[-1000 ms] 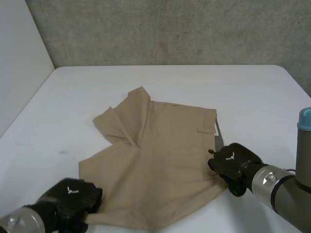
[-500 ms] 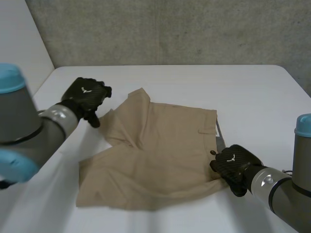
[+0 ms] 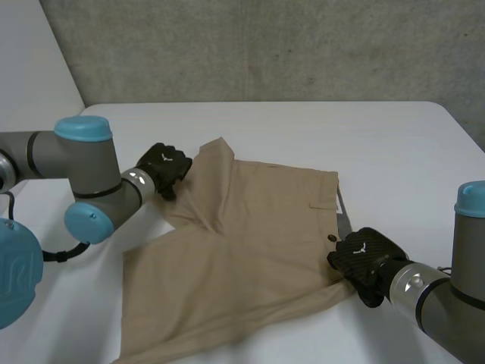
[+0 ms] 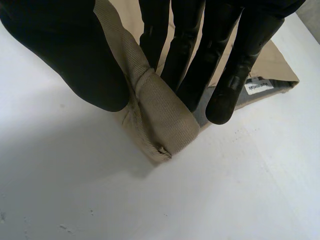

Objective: Fold the shorts.

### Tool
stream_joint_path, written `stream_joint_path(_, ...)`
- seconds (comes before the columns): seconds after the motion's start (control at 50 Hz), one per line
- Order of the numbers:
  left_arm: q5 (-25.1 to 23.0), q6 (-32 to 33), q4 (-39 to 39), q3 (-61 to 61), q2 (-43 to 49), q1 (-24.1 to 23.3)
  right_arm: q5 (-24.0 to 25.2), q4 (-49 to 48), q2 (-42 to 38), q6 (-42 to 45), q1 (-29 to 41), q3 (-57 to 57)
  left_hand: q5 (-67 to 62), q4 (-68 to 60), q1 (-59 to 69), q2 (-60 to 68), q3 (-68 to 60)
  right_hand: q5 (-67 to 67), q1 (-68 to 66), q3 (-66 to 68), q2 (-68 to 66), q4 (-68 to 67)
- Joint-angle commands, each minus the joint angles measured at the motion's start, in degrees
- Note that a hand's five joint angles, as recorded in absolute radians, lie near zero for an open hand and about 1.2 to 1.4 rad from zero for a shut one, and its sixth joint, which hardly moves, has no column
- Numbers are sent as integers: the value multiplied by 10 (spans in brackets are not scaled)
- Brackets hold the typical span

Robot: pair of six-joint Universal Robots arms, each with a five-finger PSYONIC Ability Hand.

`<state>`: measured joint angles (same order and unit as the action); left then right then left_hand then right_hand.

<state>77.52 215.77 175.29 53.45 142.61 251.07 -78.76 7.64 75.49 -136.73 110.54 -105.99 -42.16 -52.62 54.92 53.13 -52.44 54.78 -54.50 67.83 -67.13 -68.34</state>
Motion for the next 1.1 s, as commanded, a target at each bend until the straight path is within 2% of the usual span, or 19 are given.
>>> stream_joint_path(0.02, 6, -1, -13, 2, 1, 7, -1, -2, 0, 1, -5, 1, -278, -274, 251, 269, -276, 152, -255, 122, -129, -117)
stream_joint_path(0.16, 73, 14, -18, 60, -38, 11, -1, -2, 0, 0, -5, 1, -278, -274, 251, 269, -276, 152, -255, 122, -129, -117)
stream_joint_path(0.32, 89, 77, -12, 140, -78, 13, -1, -2, 0, 0, -2, 0, -278, -274, 251, 269, -276, 152, -255, 122, -129, -117)
stream_joint_path(0.44, 121, 84, -12, 169, -84, 15, -1, -1, 0, 0, -2, -1, -278, -274, 251, 269, -276, 152, -255, 122, -129, -117)
stream_joint_path(0.52, 124, 83, -9, 177, -95, 14, 1, -1, 0, -1, -1, -1, -278, -274, 251, 269, -276, 152, -255, 122, -129, -117)
stream_joint_path(0.56, 126, 83, -9, 177, -97, 14, 1, -2, 0, -1, 0, -1, -168, -164, 141, 159, -166, 152, -255, 122, -129, -117)
stream_joint_path(0.58, 127, 83, -9, 177, -100, 12, 1, -2, 0, -1, 0, -1, -43, -38, 15, 33, -40, 152, -255, 122, -129, -117)
stream_joint_path(0.64, 128, 78, -9, 177, -115, 10, 1, -3, 1, -1, 1, -1, 86, 91, -114, -96, 89, 152, -255, 122, -129, -117)
stream_joint_path(0.66, 128, 76, -9, 179, -130, 9, 1, -3, 1, -3, 1, 0, 185, 189, -212, -194, 187, 152, -255, 122, -129, -117)
stream_joint_path(0.72, 129, 69, -9, 189, -153, 8, 1, -3, 2, -8, 1, 5, 278, 283, -306, -288, 281, 152, -255, 122, -129, -117)
stream_joint_path(0.8, 128, 27, -9, 221, -213, 7, 1, -2, 3, -42, 1, 25, 334, 338, -361, -343, 336, 152, -255, 122, -129, -117)
stream_joint_path(0.88, 125, -61, -14, 274, -280, 3, 1, -2, -11, -85, 1, 58, 334, 338, -361, -343, 336, 152, -255, 122, -129, -117)
stream_joint_path(0.9, 126, -103, -17, 297, -309, -2, -1, -2, -25, -102, 1, 74, 332, 337, -360, -342, 335, 152, -255, 122, -129, -117)
stream_joint_path(0.96, 125, -172, -23, 328, -346, -15, -2, -1, -43, -125, 2, 97, 329, 333, -356, -338, 331, 152, -255, 122, -129, -117)
stream_joint_path(0.98, 124, -217, -34, 353, -365, -25, -3, -1, -52, -135, 2, 109, 325, 330, -353, -335, 328, 152, -255, 122, -129, -117)
stream_joint_path(1.06, 122, -300, -74, 407, -392, -45, -3, 1, -66, -141, 3, 122, 322, 326, -349, -332, 325, 152, -255, 122, -129, -117)
stream_joint_path(1.1, 121, -315, -90, 423, -397, -54, -2, 2, -67, -140, 3, 122, 322, 326, -349, -332, 325, 152, -255, 122, -129, -117)
